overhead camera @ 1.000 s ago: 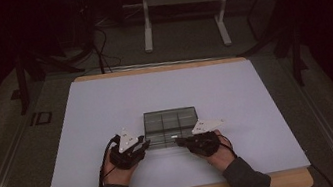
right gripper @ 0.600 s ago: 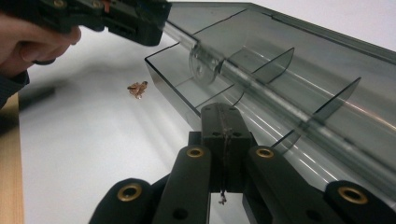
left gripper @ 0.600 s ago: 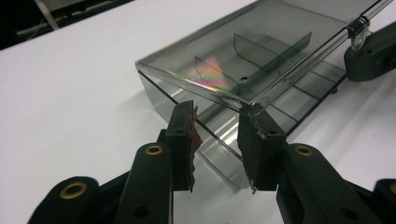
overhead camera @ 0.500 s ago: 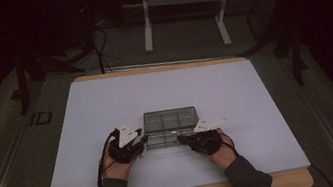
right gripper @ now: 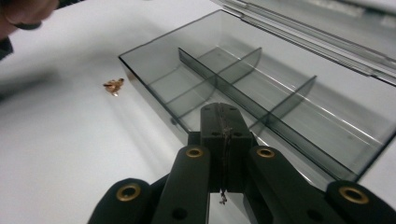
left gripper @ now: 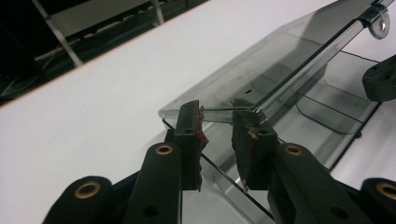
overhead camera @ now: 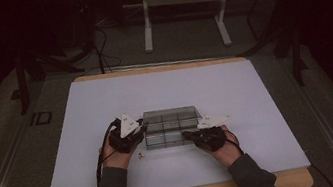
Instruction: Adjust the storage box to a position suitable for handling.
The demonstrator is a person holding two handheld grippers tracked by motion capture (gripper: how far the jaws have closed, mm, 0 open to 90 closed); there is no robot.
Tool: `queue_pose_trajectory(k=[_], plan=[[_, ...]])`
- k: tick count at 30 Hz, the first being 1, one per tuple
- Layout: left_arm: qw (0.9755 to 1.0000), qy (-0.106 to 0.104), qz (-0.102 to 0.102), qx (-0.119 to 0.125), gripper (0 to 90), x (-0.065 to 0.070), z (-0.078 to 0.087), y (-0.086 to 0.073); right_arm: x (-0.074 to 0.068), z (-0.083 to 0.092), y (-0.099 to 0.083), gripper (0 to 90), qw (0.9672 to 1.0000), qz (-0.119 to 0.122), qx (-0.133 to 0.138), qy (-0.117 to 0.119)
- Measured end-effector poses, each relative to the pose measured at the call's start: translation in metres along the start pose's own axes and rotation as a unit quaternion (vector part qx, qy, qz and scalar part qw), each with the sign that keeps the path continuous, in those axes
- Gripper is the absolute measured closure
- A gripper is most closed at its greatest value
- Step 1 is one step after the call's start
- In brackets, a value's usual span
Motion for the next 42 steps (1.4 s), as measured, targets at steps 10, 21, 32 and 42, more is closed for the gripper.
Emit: queue_pose_trajectory(k=[10,21,32,42], plan=[[1.0000,0.005,-0.006,0.002,75.6,-0.005,-0.002,0.007,0.014,0.006,0.000,81.4,0.9988,0.000,-0.010,-0.048],[1.0000,0.007,0.001,0.002,75.9,-0.004,-0.001,0.008,0.032,0.012,-0.003,72.0,0.9943,-0.022,-0.014,-0.103],[0.9999,0.010,0.004,0.004,76.0,-0.004,0.000,0.011,0.039,0.006,-0.012,63.3,0.9918,-0.039,-0.042,-0.114],[0.9998,0.015,0.005,0.007,76.1,-0.005,0.002,0.016,0.040,0.003,-0.013,59.8,0.9921,-0.050,-0.051,-0.103]])
Point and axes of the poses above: each handheld gripper's, and its own axes: z roughly backward along the jaws, y roughly out of its top, x roughly to its right, the point moved 4 cm from there along -z, roughly forward along the jaws
